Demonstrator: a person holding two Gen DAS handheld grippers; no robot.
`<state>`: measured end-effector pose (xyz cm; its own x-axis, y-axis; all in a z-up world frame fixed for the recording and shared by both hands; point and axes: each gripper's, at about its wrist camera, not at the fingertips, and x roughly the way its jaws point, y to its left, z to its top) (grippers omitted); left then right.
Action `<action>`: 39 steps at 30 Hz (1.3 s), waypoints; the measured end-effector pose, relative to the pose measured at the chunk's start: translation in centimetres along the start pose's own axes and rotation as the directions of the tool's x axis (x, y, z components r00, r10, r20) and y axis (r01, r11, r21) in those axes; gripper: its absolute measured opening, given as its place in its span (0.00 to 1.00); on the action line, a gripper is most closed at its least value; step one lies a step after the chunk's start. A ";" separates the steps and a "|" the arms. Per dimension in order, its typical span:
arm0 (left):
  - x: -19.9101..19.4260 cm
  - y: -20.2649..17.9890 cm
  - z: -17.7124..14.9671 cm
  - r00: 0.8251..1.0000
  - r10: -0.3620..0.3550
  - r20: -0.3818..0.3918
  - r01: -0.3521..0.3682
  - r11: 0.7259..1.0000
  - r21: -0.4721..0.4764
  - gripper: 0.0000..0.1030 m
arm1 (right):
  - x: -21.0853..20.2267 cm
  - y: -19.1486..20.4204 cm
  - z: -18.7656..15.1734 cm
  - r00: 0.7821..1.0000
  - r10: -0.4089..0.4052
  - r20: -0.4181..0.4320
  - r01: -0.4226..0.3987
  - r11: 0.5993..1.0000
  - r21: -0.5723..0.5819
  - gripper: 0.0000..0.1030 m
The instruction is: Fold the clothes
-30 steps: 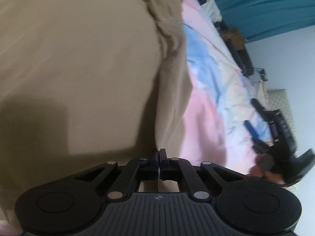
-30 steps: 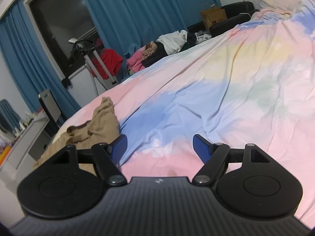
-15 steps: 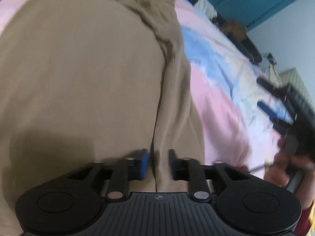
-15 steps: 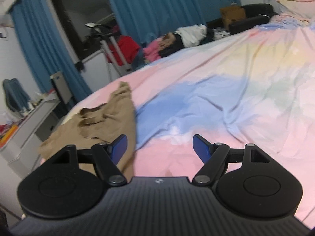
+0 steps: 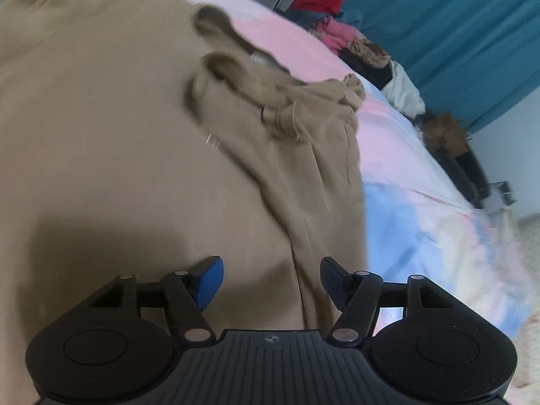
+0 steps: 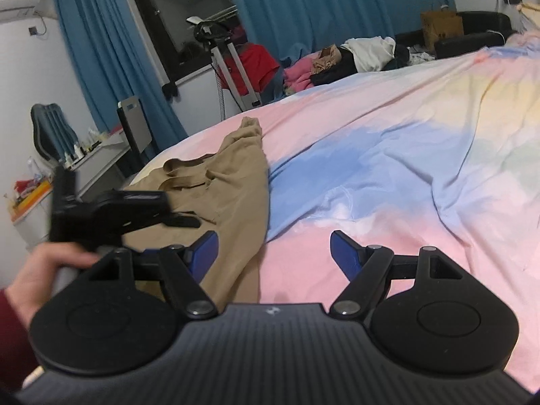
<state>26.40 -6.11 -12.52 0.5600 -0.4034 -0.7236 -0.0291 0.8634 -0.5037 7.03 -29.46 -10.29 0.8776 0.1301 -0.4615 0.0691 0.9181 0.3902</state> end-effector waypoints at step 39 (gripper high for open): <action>-13.7 4.2 -16.9 0.974 -0.113 -0.198 0.123 0.992 0.038 0.56 | 0.5 0.0 0.6 0.993 0.116 0.011 -0.116 0.992 0.051 0.73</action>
<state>4.59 -2.06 -12.70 0.3850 -0.5501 -0.7410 0.0712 0.8182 -0.5705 7.79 -29.63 -10.02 0.8847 0.2316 -0.4047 -0.0093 0.8765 0.4813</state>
